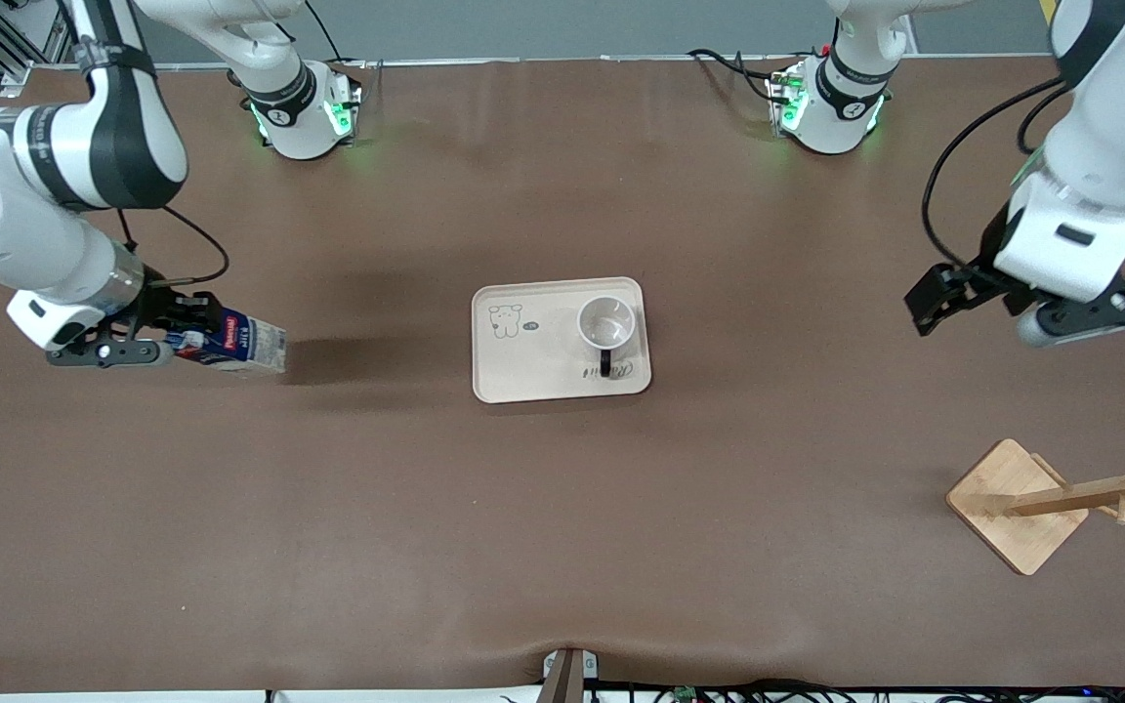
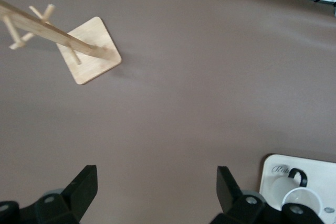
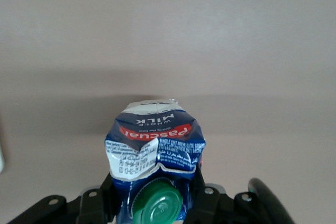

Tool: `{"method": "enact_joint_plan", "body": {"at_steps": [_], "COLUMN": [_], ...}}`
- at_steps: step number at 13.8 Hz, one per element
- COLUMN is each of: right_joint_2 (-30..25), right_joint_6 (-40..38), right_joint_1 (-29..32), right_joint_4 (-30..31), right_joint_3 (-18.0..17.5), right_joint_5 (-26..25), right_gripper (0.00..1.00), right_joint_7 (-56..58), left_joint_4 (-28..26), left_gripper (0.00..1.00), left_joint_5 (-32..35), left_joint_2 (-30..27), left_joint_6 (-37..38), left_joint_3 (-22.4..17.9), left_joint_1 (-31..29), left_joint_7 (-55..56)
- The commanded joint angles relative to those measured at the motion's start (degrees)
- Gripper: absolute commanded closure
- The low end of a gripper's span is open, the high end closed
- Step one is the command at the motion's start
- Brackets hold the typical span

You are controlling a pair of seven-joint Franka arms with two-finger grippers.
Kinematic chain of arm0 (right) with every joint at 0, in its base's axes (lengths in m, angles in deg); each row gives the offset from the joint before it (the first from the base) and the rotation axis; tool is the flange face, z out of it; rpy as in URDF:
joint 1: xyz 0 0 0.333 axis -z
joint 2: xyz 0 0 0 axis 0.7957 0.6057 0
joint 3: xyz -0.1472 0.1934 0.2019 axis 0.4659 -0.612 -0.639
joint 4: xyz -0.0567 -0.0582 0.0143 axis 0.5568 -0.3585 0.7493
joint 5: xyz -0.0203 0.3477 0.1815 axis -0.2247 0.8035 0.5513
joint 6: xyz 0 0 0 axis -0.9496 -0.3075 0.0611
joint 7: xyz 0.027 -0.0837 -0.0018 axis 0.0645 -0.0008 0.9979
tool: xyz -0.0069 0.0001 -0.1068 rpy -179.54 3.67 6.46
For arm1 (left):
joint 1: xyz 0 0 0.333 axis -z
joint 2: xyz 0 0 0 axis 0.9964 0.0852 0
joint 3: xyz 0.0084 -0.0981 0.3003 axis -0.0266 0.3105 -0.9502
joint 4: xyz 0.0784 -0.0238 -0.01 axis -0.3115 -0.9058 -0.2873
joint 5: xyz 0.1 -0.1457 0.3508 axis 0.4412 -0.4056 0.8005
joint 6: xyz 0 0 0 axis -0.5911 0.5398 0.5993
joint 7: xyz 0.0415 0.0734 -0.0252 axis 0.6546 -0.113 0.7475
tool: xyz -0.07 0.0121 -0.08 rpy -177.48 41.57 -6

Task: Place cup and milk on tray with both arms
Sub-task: 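Carry the milk carton with the right gripper over the tray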

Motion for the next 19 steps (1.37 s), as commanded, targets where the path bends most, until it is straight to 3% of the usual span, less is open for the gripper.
{"method": "enact_joint_plan", "body": {"at_steps": [1,3,6,9,13,16,19], "right_joint_2": [-0.17,-0.17,1.83,6.14,12.03,15.55,18.01], "right_joint_6": [-2.37,-2.37,-1.58,2.72,3.26,7.64,8.00], "right_joint_1": [-5.19,-9.67,-19.59,-27.43,-32.18,-34.73,-37.81], "right_joint_4": [-3.12,-3.39,-5.23,-6.64,-12.00,-12.53,-13.41], "right_joint_3": [0.29,0.29,0.38,0.47,0.47,0.56,0.56], "right_joint_5": [2.57,5.55,6.10,5.48,5.31,5.13,-0.64], "right_gripper": [0.78,0.79,0.79,0.78,0.78,0.74,0.72], "right_joint_7": [-5.88,-11.23,-23.70,-32.69,-36.40,-39.02,-44.21], "left_joint_4": [-7.27,-8.18,-8.09,-9.40,-8.27,-8.44,-8.79], "left_gripper": [0.00,0.00,0.00,0.00,0.00,0.00,0.00], "left_joint_5": [-3.60,-5.72,-8.26,-8.36,-8.62,-9.33,-9.33], "left_joint_2": [-7.77,-10.51,-12.98,-14.03,-14.47,-15.18,-15.70], "left_joint_6": [1.12,4.09,9.02,9.38,9.30,10.09,10.78], "left_joint_3": [-2.42,-7.24,-14.81,-15.79,-15.62,-14.47,-14.82], "left_joint_1": [-0.39,1.44,4.18,3.57,3.39,3.48,3.30], "left_joint_7": [-2.98,-9.01,-15.18,-18.54,-18.89,-17.75,-17.75]}}
